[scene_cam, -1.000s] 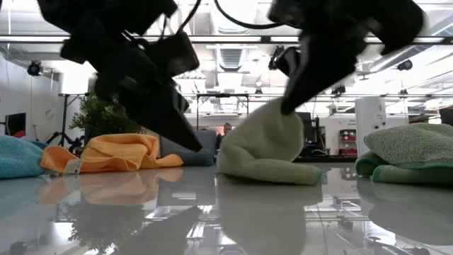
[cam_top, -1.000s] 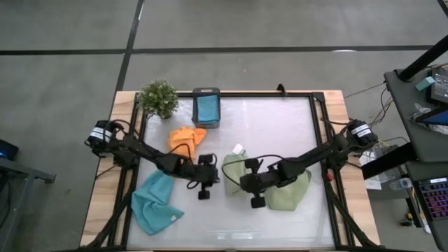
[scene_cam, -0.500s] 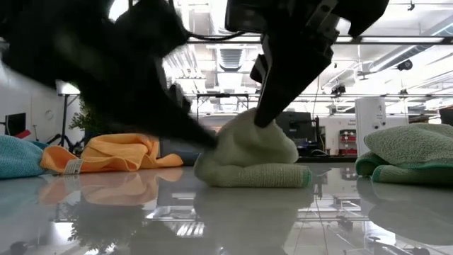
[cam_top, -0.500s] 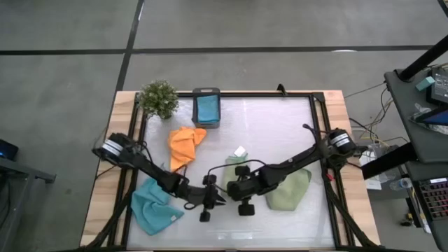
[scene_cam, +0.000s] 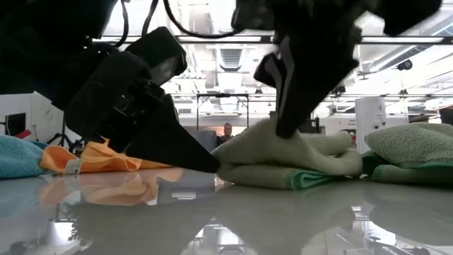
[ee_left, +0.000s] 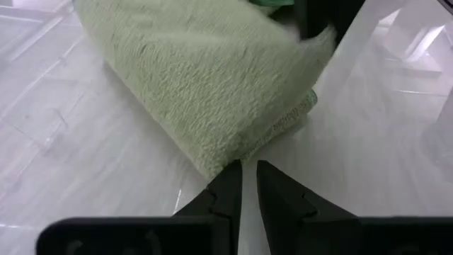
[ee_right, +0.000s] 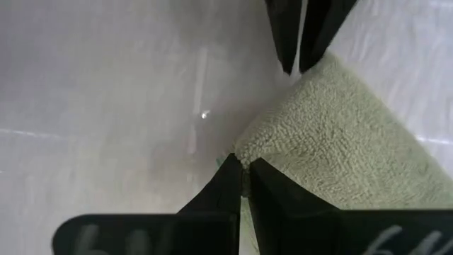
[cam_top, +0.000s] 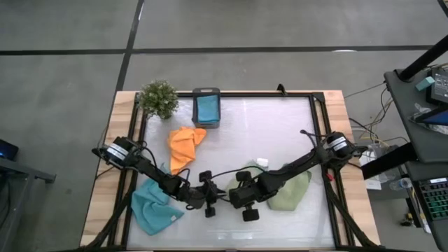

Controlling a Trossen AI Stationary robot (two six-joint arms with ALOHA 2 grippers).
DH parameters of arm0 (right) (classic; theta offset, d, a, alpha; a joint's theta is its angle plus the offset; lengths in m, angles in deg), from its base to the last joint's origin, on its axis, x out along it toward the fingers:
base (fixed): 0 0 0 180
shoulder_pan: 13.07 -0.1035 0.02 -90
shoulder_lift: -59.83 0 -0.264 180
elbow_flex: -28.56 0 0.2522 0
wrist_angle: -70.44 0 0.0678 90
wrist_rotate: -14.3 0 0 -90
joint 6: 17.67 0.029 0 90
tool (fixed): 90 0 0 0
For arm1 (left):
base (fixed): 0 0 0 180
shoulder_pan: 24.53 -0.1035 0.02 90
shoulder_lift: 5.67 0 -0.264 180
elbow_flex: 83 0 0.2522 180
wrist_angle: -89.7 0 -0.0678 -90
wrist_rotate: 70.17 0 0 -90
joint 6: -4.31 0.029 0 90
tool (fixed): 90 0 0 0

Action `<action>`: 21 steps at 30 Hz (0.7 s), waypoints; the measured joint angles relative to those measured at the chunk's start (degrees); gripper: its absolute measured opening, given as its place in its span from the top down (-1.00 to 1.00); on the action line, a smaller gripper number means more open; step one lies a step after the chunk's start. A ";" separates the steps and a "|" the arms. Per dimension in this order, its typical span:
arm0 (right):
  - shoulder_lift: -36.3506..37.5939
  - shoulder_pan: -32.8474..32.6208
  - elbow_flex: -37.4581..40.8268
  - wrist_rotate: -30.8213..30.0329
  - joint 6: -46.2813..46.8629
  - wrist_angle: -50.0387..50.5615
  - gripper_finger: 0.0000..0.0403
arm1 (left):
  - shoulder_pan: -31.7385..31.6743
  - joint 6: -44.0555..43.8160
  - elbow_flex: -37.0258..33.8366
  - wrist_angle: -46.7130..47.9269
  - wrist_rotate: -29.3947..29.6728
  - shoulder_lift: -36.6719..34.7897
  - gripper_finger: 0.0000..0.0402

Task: Fold microfiber towels
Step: Fold the top green towel

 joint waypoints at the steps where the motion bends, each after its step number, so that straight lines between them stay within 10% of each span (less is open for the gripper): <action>1: -0.47 0.00 0.09 -0.19 0.23 -0.10 0.96 | 0.01 0.05 0.00 -0.03 -0.02 -0.02 0.84; 12: -4.82 0.02 0.14 0.13 -0.28 -2.14 0.90 | -0.22 0.17 -0.02 1.47 0.22 -0.79 0.84; 21: -0.06 0.17 0.23 1.96 -1.31 -0.65 0.44 | -0.25 0.85 0.11 11.19 0.22 -8.99 0.84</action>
